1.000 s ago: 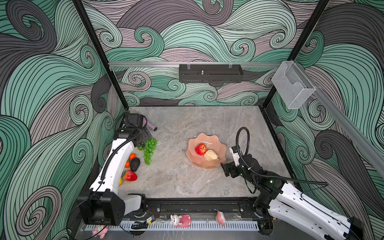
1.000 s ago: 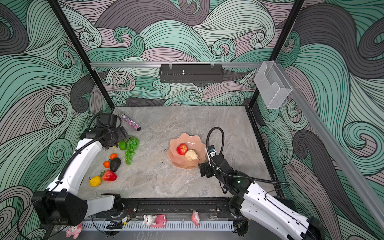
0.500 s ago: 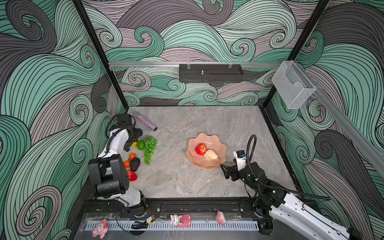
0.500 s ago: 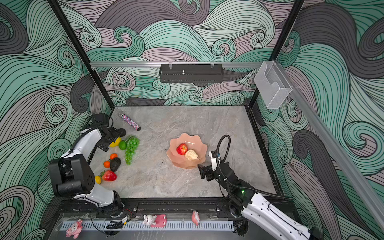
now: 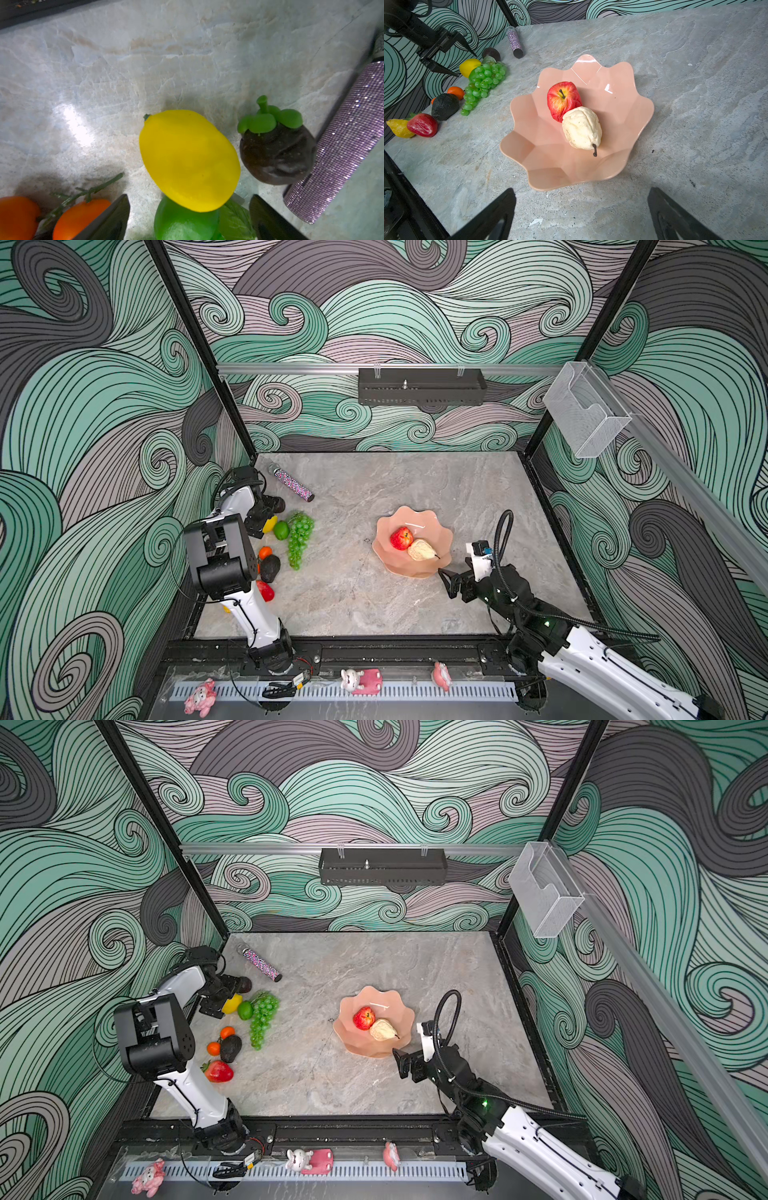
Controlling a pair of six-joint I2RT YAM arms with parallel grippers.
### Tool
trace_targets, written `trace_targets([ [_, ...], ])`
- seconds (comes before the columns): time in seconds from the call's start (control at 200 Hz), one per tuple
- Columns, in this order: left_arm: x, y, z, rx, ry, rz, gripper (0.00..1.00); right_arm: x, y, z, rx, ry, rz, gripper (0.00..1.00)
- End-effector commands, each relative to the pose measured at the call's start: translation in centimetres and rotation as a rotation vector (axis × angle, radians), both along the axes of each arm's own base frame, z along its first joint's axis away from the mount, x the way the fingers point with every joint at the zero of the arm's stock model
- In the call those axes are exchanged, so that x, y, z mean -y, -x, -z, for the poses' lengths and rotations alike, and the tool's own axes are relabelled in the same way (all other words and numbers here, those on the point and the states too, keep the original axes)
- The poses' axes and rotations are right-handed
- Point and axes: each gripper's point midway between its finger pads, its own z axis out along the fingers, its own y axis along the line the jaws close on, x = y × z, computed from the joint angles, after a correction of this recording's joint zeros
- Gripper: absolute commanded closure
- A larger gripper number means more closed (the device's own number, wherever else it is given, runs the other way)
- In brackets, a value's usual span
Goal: Place and organize the fake fruits in the fruit bowl
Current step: 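Lower the left gripper onto the yellow lemon and grasp it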
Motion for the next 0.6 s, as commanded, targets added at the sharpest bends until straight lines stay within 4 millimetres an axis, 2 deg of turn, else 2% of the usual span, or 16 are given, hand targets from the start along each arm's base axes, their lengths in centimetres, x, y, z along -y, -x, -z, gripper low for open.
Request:
trace_targets([
  [0.0, -0.6, -0.5, 0.2, -0.004, -0.001, -0.037, 0.11, -0.3, -0.1, 0.1, 0.003, -0.011, -0.008, 0.0],
  [0.25, -1.0, -0.3, 1.1, -0.031, -0.008, -0.041, 0.18, -0.4, -0.3, 0.4, -0.001, -0.003, -0.005, 0.0],
  [0.595, -2.1, 0.5, 2.1, -0.064, -0.007, -0.031, 0.21, -0.6, -0.3, 0.7, -0.008, 0.005, -0.011, 0.0],
])
